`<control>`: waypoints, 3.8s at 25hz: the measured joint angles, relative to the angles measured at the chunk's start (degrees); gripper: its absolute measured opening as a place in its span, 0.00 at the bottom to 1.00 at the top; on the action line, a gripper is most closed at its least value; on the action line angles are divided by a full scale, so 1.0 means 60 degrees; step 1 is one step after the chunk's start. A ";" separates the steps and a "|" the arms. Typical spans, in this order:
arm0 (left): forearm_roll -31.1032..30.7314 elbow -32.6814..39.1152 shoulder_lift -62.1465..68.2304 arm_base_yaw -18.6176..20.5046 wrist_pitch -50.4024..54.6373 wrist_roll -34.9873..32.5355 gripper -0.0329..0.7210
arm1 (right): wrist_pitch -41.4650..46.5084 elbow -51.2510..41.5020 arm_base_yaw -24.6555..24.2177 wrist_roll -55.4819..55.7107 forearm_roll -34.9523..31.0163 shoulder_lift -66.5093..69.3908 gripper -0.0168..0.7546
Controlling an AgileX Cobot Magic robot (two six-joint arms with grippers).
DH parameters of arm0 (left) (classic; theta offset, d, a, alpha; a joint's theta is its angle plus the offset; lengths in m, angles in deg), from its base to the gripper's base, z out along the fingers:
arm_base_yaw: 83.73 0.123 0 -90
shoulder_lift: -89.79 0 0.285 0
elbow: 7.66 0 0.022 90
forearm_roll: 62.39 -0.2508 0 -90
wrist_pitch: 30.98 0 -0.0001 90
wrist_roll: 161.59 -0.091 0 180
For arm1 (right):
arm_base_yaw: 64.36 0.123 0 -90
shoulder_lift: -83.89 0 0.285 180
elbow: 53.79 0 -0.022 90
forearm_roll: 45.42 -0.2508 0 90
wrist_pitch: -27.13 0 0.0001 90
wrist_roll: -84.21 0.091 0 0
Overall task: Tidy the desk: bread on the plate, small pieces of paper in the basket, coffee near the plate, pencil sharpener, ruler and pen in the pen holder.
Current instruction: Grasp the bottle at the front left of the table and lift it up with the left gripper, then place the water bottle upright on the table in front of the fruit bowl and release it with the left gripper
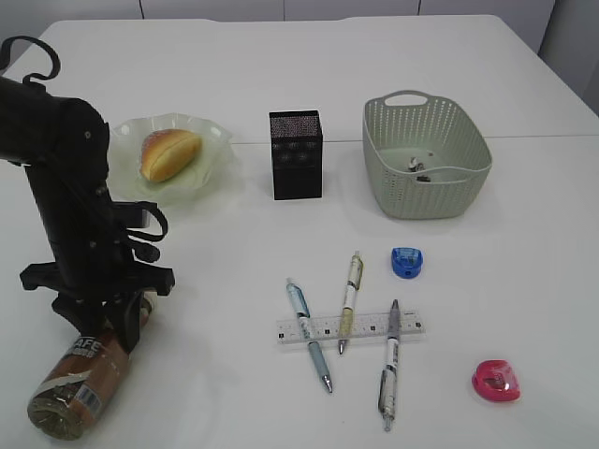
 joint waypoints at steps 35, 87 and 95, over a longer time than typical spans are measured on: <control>-0.0986 0.2959 -0.5320 0.0000 -0.1979 -0.0056 0.36 | -0.0074 0.0000 0.0000 0.0000 0.0019 0.0000 0.59; 0.0034 0.5764 -0.0638 0.0227 -2.0374 -0.1720 0.36 | -0.0170 -0.0014 0.0000 0.0000 0.0882 0.0000 0.59; 0.0051 0.5630 0.0043 0.0227 -2.0529 -0.1720 0.36 | -0.0170 -0.0014 0.0000 0.0000 0.0926 0.0000 0.59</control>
